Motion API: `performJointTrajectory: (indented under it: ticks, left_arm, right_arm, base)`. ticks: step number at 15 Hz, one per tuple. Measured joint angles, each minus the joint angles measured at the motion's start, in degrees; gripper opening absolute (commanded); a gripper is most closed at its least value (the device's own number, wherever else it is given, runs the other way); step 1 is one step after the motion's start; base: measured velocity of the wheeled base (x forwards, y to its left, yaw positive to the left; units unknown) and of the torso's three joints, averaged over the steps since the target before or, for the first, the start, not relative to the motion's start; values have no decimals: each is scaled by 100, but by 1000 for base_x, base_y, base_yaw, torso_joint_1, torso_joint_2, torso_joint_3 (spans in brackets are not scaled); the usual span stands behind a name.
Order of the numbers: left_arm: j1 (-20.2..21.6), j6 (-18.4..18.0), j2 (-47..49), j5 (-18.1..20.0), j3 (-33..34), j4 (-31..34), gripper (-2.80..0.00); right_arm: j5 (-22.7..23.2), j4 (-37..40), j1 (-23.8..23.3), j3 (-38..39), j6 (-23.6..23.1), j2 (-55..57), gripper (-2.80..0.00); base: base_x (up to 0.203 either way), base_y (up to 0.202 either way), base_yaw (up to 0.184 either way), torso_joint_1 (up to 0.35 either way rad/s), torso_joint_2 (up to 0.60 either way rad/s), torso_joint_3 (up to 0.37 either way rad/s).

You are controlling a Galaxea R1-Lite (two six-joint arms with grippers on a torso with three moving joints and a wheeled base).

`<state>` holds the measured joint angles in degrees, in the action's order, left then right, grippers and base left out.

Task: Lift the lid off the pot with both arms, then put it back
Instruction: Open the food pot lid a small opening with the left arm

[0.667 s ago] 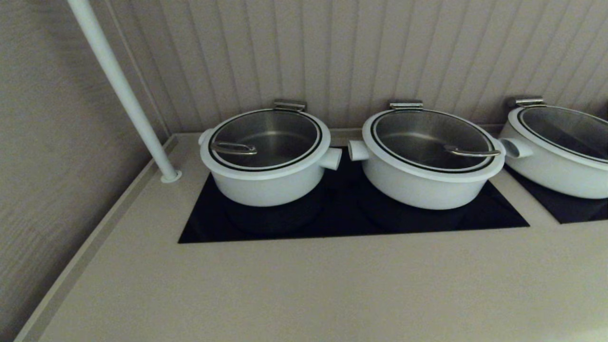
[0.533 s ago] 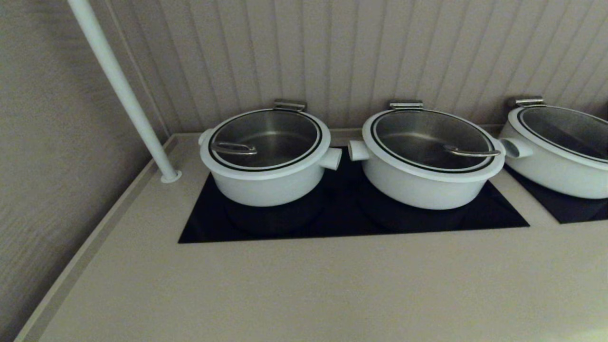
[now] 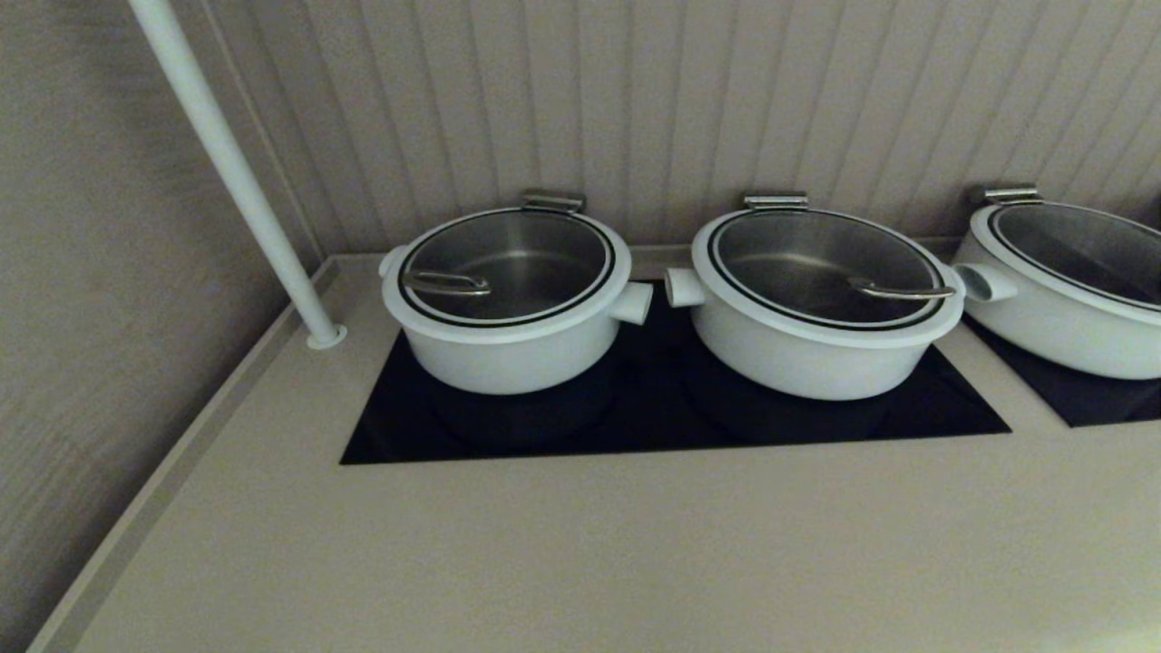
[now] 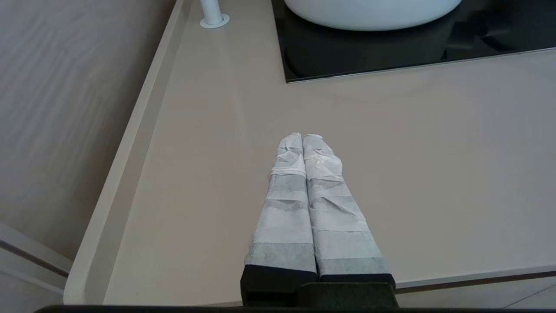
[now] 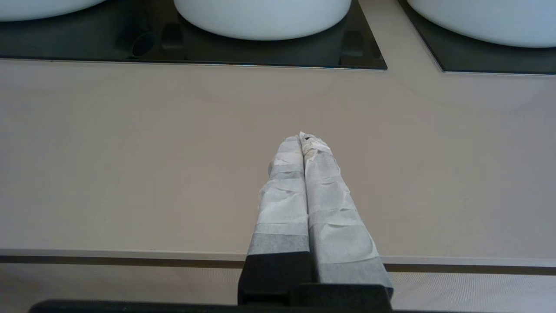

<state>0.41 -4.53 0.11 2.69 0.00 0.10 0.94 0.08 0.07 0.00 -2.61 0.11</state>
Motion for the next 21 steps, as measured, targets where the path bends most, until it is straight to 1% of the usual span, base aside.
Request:
performJointTrajectory:
  ticks: [21]
  left_arm:
    - [0, 24, 0, -30, 0, 0, -280]
  right_arm:
    - [0, 2, 0, 0, 0, 0, -280]
  base:
    - [0, 0, 0, 0, 0, 0]
